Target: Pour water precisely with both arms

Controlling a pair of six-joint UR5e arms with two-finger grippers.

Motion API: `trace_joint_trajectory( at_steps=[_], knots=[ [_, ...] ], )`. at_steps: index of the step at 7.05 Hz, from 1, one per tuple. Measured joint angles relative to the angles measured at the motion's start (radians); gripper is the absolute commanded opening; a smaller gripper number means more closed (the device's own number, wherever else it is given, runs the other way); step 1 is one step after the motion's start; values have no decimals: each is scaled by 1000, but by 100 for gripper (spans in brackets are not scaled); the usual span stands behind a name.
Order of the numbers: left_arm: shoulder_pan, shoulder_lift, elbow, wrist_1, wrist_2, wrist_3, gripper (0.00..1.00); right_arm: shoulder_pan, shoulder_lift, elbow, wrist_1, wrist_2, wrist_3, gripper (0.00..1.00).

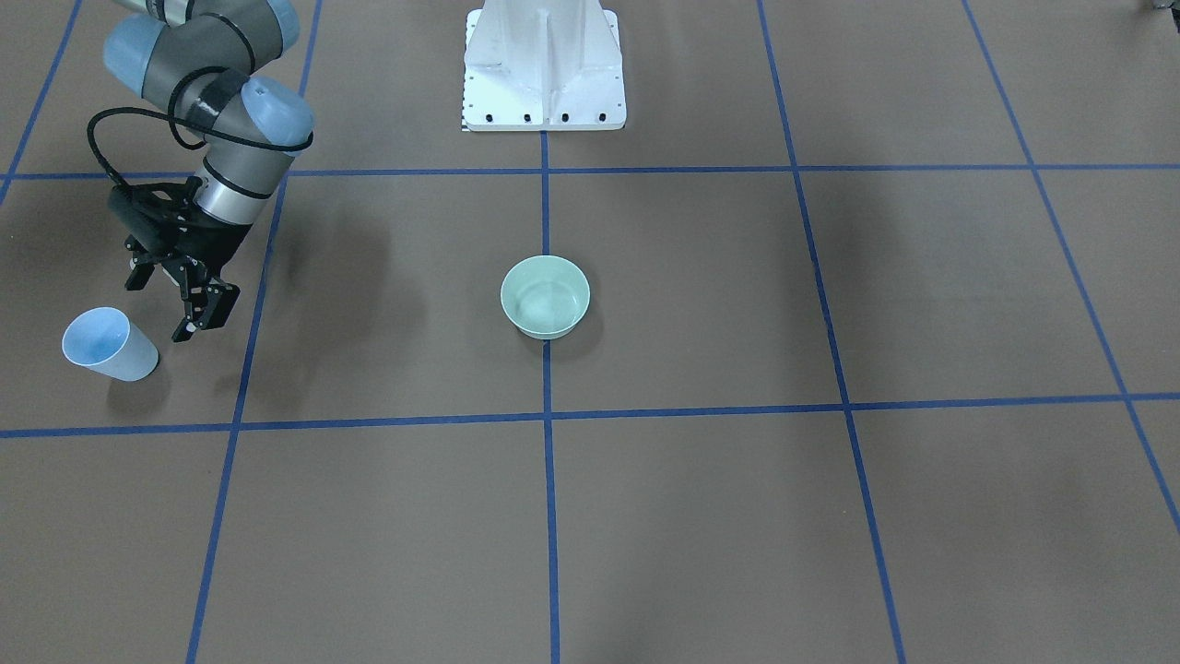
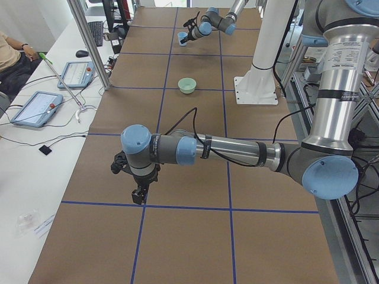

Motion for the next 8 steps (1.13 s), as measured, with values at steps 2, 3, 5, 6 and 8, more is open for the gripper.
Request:
trace_joint_trajectory(
  at_steps=[2, 3, 5, 6, 8],
  knots=[
    [0, 0, -2, 2, 0, 0, 100, -14, 13, -46, -58, -16, 91, 100],
    [0, -1, -2, 3, 0, -1, 100, -15, 20, -89, -65, -30, 120, 100],
    [0, -1, -5, 3, -1, 0, 100, -1, 48, -171, -69, -44, 161, 100],
    [0, -1, -5, 3, -2, 1, 100, 17, 64, -212, -69, -51, 176, 100],
    [-1, 0, -7, 4, -14, 1, 100, 51, 87, -272, -69, -80, 188, 100]
  ],
)
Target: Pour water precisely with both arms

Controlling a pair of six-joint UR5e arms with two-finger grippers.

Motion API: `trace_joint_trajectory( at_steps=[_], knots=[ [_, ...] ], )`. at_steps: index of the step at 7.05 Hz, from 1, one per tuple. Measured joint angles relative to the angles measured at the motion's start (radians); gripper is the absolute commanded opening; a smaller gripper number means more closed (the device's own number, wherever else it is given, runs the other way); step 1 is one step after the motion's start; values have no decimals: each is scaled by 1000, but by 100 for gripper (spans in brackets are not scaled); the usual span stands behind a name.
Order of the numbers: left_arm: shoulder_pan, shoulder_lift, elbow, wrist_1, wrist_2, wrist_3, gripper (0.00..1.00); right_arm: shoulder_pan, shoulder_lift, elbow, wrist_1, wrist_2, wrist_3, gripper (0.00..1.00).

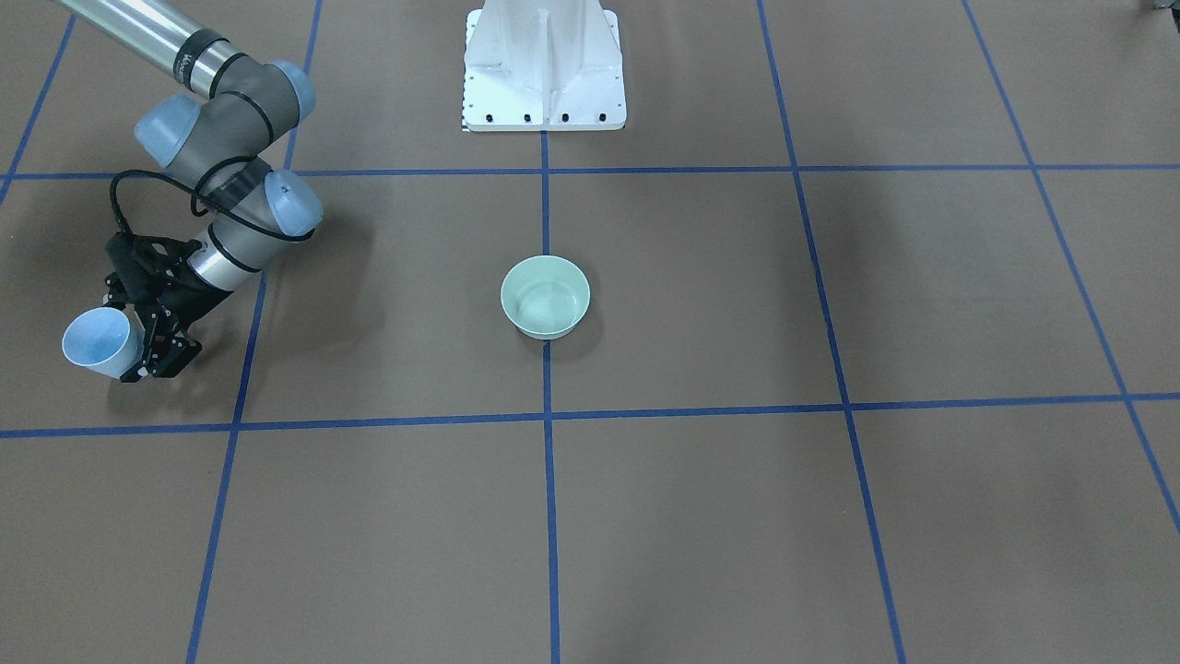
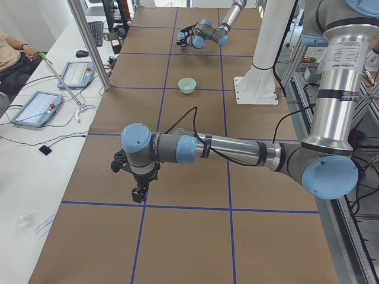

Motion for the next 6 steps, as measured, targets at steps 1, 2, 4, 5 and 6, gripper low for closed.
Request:
trace_joint_trajectory(
  at_steps=[1, 2, 4, 5, 6],
  knots=[
    [0, 1, 0, 0, -5, 0, 100, 8, 2, -16, 0, -8, 3, 100],
    [0, 1, -1, 0, -8, 0, 100, 11, 4, -27, 0, -13, 4, 92],
    [-1, 1, -1, 0, -9, 1, 100, 11, 5, -37, 0, -28, 5, 7],
    [-1, 1, -1, 0, -9, 0, 100, 12, 6, -37, 0, -38, 5, 0],
    [-1, 1, -1, 0, -9, 0, 100, 13, 6, -33, 0, -52, 4, 0]
  ],
)
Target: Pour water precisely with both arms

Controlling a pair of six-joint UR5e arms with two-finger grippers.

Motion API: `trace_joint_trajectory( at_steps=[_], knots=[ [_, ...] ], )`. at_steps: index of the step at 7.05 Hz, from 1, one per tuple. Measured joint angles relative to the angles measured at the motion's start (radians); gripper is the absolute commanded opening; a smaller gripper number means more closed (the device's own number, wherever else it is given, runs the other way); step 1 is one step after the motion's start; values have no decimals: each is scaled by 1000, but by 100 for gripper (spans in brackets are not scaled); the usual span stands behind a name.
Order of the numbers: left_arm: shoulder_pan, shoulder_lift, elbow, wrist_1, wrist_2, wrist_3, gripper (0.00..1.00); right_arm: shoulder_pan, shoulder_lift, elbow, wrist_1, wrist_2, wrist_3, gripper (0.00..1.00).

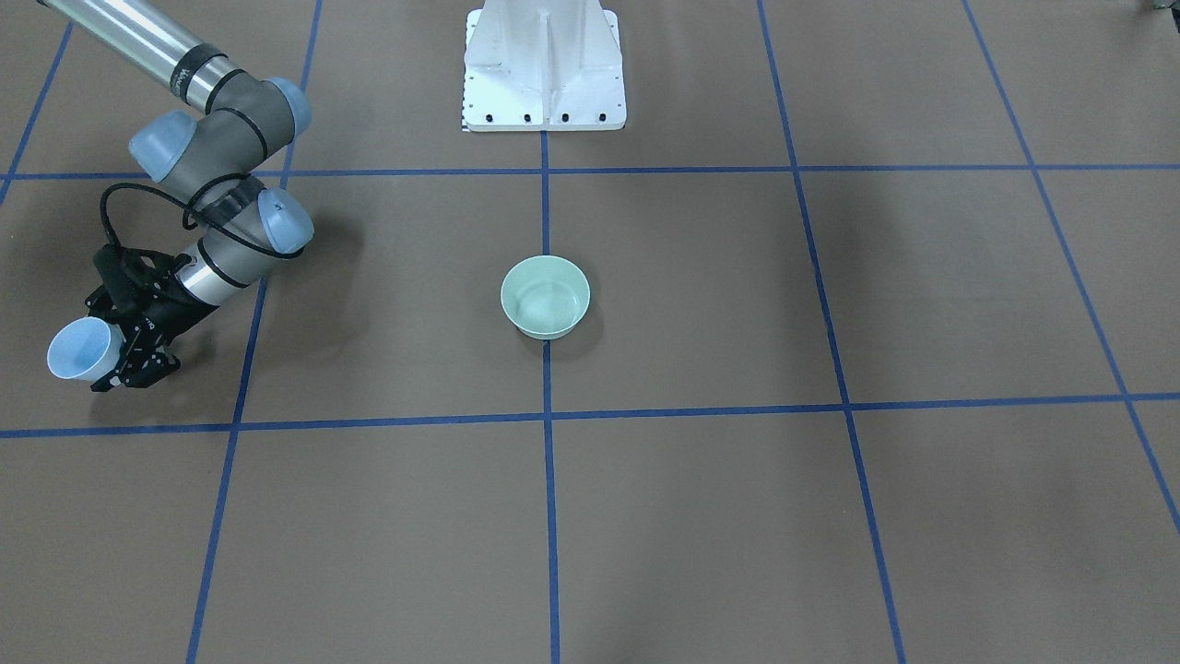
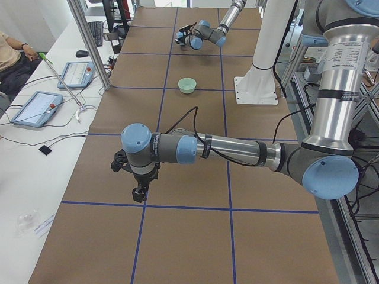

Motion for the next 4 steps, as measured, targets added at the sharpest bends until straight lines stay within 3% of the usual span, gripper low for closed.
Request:
trace_joint_trajectory(
  at_steps=[4],
  knots=[
    [0, 0, 0, 0, 0, 0, 100, 9, -8, 94, 1, -137, -94, 0]
  ],
)
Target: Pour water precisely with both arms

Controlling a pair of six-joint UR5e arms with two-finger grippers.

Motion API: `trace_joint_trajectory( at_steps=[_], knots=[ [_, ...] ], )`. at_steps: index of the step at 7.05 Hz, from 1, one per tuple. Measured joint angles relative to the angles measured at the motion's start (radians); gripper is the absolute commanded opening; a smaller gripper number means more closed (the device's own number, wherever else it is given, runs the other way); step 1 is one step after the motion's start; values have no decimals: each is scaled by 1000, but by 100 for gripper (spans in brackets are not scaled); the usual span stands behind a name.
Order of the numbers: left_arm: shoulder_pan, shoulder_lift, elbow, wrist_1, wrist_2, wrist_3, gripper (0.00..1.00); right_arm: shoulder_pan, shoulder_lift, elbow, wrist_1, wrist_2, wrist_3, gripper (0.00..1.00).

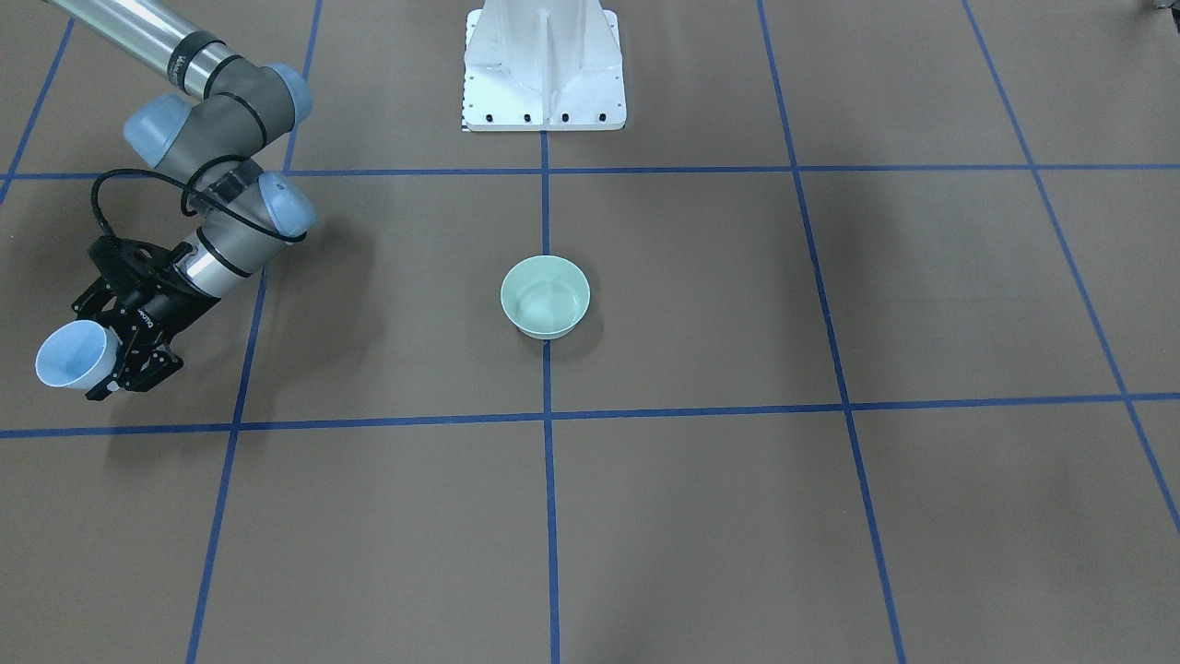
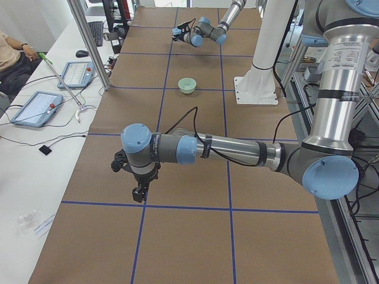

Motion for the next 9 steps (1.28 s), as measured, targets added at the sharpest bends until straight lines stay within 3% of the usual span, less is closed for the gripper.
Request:
trace_joint_trajectory(
  at_steps=[4, 6, 9],
  knots=[
    [0, 1, 2, 0, 0, 0, 100, -52, -4, 183, 42, -68, -217, 0],
    [0, 1, 3, 2, 1, -1, 100, -113, -1, 238, 230, -68, -382, 0],
    [0, 1, 7, 4, 1, -1, 100, -154, -5, 246, 623, -18, -719, 0]
  ],
)
